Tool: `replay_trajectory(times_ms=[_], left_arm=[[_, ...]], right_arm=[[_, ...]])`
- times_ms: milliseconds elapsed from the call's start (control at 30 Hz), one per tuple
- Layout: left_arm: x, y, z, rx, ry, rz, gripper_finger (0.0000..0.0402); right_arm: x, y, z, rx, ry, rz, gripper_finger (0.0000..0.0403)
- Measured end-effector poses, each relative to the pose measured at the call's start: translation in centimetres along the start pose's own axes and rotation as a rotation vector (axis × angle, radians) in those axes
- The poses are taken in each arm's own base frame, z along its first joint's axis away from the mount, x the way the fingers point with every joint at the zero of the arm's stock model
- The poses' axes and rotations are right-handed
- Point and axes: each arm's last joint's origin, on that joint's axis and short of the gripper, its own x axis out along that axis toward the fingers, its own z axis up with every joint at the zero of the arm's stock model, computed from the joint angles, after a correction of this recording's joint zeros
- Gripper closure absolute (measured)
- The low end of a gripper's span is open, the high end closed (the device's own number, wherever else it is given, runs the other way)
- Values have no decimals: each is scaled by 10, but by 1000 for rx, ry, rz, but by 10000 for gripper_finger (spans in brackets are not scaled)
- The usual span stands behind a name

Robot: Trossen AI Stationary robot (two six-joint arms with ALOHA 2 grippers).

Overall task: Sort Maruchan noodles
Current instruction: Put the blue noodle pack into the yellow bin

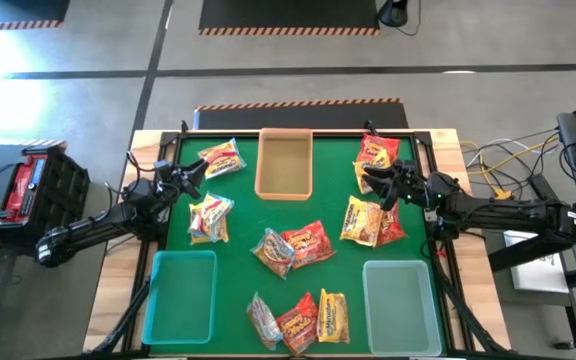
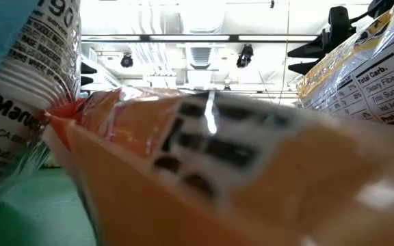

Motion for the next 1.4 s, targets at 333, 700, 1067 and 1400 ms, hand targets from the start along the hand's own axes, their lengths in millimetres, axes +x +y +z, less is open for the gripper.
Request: replay_trajectory(times_ms=[333,700,1067,1400], left_arm=[[0,0,0,0,0,0,274],[0,-3,7,-90,-83,-4,274],[-1,-8,14,-198,-129,-93,274],[1,-7,12,-240,-106,-80,274]], right_arm=[[0,-1,0,58,-10,-25,239],[0,-1,0,240,-14,-25,239],[21,19,35,112,103,-95,239],[40,33,60,26,344,-227,239]])
